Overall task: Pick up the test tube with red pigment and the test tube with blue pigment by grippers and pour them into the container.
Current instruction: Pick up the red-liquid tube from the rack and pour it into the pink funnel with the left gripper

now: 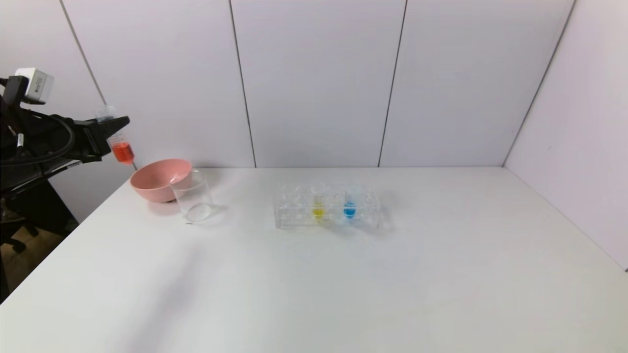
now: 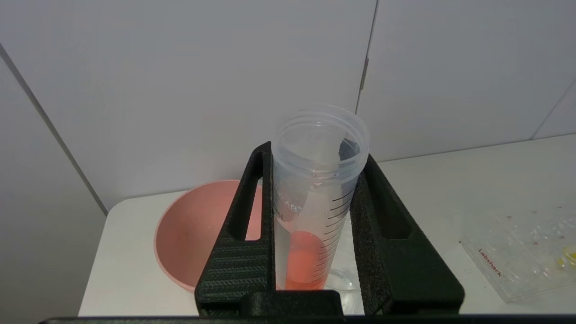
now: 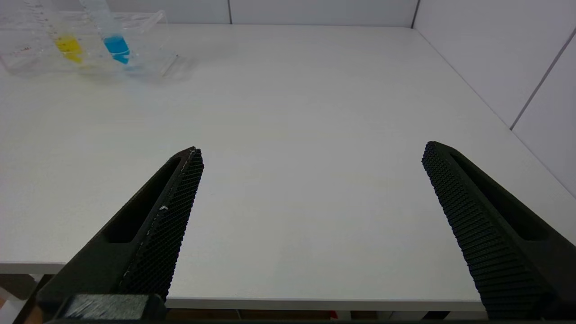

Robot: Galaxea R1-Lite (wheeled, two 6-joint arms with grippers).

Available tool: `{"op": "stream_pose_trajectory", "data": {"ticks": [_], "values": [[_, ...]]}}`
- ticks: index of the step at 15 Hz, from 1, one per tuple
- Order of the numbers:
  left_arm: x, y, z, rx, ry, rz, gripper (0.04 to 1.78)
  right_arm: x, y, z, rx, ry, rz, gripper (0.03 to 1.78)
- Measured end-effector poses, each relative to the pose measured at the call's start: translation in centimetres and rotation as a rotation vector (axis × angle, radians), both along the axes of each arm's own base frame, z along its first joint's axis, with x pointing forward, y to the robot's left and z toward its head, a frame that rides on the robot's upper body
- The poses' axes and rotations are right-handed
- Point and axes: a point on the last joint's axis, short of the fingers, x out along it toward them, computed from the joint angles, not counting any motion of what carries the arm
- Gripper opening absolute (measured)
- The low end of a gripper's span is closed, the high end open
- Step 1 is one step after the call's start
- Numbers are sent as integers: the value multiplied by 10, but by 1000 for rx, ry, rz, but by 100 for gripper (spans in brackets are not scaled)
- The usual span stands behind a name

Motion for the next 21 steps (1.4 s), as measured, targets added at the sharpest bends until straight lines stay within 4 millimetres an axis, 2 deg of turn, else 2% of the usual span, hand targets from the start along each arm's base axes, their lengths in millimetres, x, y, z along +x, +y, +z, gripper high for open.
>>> {"op": "stream_pose_trajectory", "data": {"ticks": [13, 21], "values": [[0, 8, -8, -11, 27, 25, 50, 0, 0, 0, 0, 0, 0, 177], [5, 13, 0, -5, -4, 32, 50, 0, 0, 0, 0, -1, 0, 177]]}}
